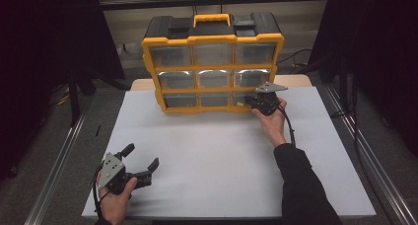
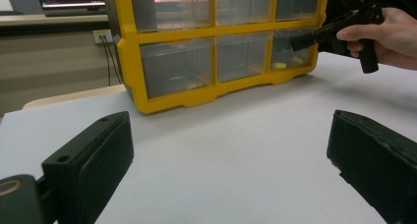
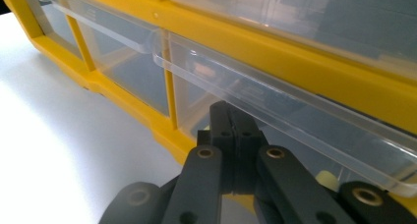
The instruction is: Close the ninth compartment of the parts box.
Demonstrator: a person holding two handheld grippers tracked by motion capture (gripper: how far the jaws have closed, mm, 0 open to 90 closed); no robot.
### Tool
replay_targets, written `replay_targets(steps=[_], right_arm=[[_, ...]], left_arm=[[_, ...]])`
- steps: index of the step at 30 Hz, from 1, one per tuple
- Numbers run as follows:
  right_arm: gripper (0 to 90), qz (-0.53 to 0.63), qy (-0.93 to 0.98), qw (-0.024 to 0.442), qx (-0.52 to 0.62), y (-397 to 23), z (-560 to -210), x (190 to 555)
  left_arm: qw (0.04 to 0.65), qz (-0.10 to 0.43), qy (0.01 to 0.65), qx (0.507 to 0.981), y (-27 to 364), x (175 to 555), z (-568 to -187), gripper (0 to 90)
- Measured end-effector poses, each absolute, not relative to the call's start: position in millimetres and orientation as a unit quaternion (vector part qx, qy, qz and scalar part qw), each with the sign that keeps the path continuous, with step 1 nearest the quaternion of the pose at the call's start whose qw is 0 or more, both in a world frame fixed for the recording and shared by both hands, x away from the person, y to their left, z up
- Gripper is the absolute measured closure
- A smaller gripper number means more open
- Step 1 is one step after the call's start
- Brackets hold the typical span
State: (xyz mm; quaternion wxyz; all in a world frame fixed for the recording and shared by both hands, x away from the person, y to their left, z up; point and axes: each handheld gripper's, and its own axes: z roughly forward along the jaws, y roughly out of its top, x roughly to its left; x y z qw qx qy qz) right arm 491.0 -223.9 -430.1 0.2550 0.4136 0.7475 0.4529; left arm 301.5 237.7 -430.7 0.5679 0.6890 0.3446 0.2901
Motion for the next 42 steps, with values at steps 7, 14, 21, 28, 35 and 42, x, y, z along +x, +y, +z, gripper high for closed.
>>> replay_targets(steps=[7,14,21,28,35,42], right_arm=[[90.0,0.458,0.741,0.252,0.422,-228.8,-432.4,494.6],[90.0,0.451,0.748,0.249,0.417,-226.5,-430.6,495.6],[78.7,0.452,0.752,0.247,0.411,-224.1,-430.2,490.2],[48.3,0.454,0.744,0.26,0.415,-215.4,-429.7,476.4],[21.0,0.476,0.722,0.27,0.423,-223.2,-426.5,455.3],[4.8,0.486,0.714,0.264,0.429,-230.1,-427.0,433.9]], left_arm=[[0.569,0.289,0.346,0.688,236.9,302.8,-431.5,3.7],[0.569,0.292,0.348,0.686,237.5,302.2,-431.3,3.7],[0.571,0.288,0.349,0.685,239.5,301.5,-432.0,3.7],[0.569,0.29,0.346,0.687,239.4,300.5,-431.2,3.7],[0.568,0.291,0.344,0.689,239.7,300.0,-431.2,3.7],[0.569,0.289,0.347,0.687,239.2,299.6,-431.2,3.7]])
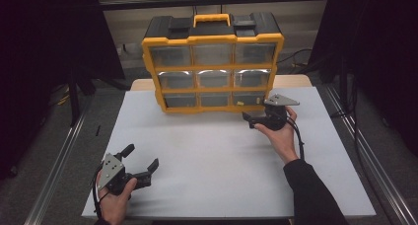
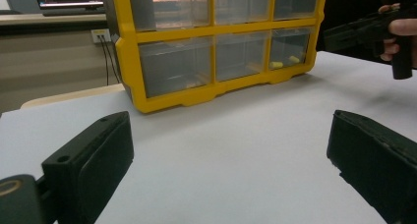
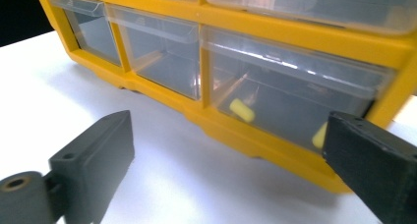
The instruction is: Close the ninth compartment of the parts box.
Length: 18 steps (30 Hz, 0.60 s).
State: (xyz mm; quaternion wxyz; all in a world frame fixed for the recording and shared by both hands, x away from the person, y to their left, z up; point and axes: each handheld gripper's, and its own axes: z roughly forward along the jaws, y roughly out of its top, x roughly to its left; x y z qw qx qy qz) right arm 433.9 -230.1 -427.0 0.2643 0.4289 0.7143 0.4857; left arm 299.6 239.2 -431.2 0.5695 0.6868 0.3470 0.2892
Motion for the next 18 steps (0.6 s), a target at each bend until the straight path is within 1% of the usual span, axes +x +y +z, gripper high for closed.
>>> replay_targets(steps=[3,10,18], right_arm=[[1.0,0.489,0.712,0.266,0.428,-234.6,-427.8,423.0],[1.6,0.504,0.695,0.272,0.434,-246.2,-423.3,400.6],[1.3,0.492,0.691,0.301,0.436,-257.9,-418.6,372.7]], left_arm=[[0.57,0.289,0.349,0.686,239.1,299.6,-431.1,3.7],[0.571,0.288,0.349,0.685,239.0,298.9,-430.3,3.8],[0.573,0.286,0.356,0.681,239.6,298.9,-430.3,4.0]])
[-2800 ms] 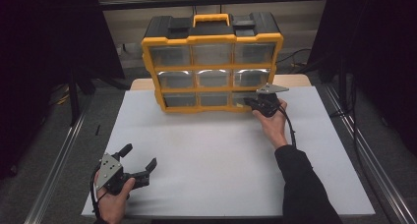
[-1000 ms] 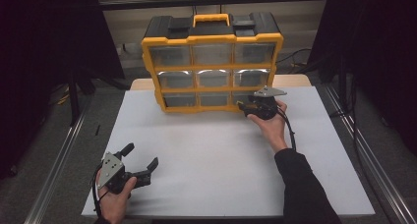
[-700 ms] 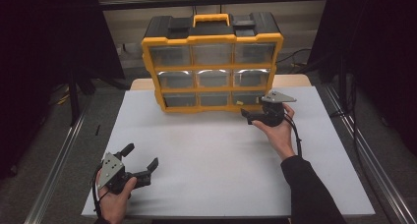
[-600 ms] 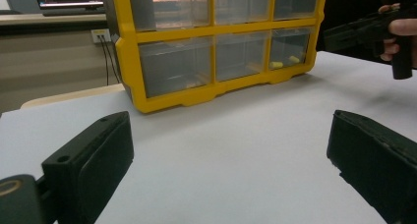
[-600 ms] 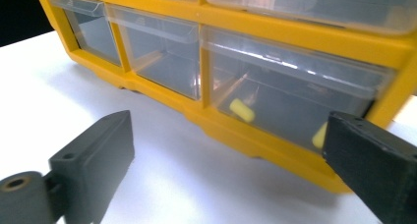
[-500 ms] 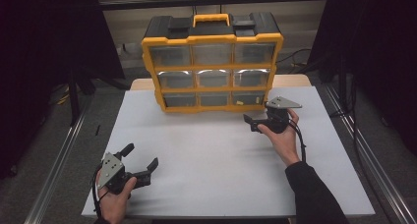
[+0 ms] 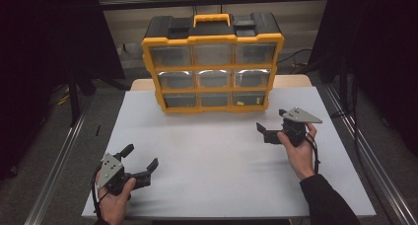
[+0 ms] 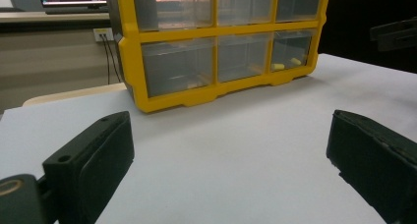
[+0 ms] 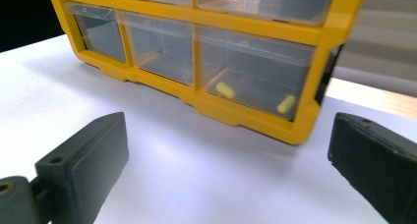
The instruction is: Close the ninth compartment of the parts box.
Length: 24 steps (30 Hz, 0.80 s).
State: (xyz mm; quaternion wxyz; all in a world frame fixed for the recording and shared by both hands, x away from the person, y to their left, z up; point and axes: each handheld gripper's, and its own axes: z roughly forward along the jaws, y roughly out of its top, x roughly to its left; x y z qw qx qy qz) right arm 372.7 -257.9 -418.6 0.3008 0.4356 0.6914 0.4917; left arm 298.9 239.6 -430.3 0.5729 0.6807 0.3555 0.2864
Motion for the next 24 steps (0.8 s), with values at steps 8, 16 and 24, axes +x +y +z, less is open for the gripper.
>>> replay_targets(steps=[8,16,24], right_arm=[[1.0,0.491,0.684,0.316,0.437,-267.2,-421.6,345.5],[1.2,0.49,0.678,0.319,0.445,-274.4,-426.4,321.1],[2.2,0.493,0.665,0.33,0.454,-282.5,-429.3,296.2]], left_arm=[[0.573,0.285,0.355,0.682,239.2,299.2,-430.7,4.0],[0.571,0.284,0.362,0.68,240.1,298.9,-431.0,4.1],[0.57,0.286,0.355,0.684,240.6,296.7,-430.7,3.8]])
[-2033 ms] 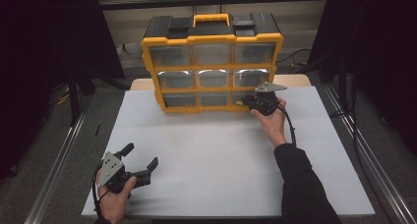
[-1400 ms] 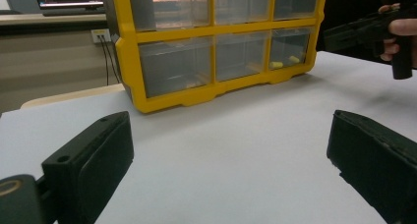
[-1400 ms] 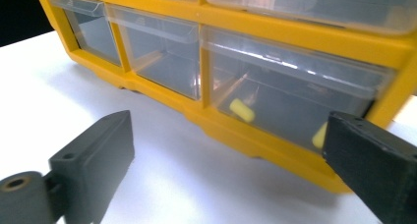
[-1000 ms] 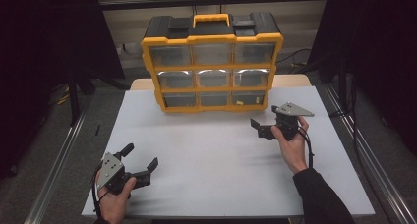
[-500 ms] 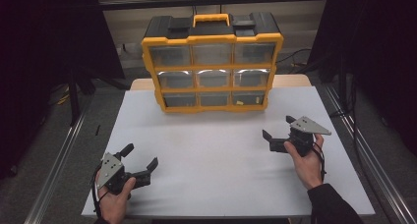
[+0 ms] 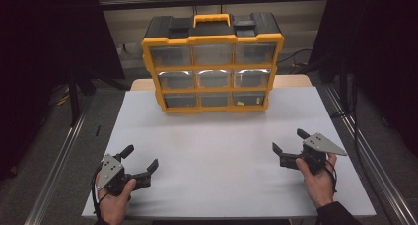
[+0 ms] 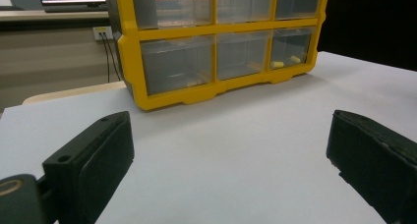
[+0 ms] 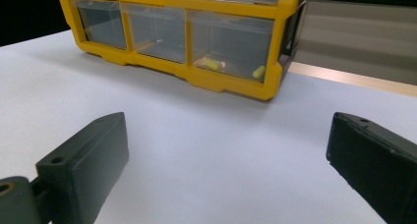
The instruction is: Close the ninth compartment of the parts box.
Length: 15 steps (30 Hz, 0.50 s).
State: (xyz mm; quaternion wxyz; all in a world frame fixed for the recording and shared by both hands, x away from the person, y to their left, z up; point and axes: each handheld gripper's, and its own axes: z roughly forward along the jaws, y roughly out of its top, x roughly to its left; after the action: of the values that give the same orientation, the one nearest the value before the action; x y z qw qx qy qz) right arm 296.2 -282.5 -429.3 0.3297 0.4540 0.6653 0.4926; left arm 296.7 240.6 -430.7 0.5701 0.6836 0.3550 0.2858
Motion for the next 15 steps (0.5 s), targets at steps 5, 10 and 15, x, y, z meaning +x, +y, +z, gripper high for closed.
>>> replay_targets(steps=[5,10,15], right_arm=[[2.5,0.489,0.656,0.345,0.46,-291.1,-429.9,279.7],[2.5,0.488,0.642,0.352,0.474,-300.7,-430.8,264.5],[2.5,0.489,0.634,0.357,0.48,-307.3,-431.1,255.1]], left_arm=[[0.569,0.289,0.359,0.682,243.8,296.0,-430.8,3.8],[0.569,0.289,0.359,0.681,244.6,295.1,-430.8,3.7],[0.563,0.292,0.358,0.685,244.0,294.7,-431.1,3.8]])
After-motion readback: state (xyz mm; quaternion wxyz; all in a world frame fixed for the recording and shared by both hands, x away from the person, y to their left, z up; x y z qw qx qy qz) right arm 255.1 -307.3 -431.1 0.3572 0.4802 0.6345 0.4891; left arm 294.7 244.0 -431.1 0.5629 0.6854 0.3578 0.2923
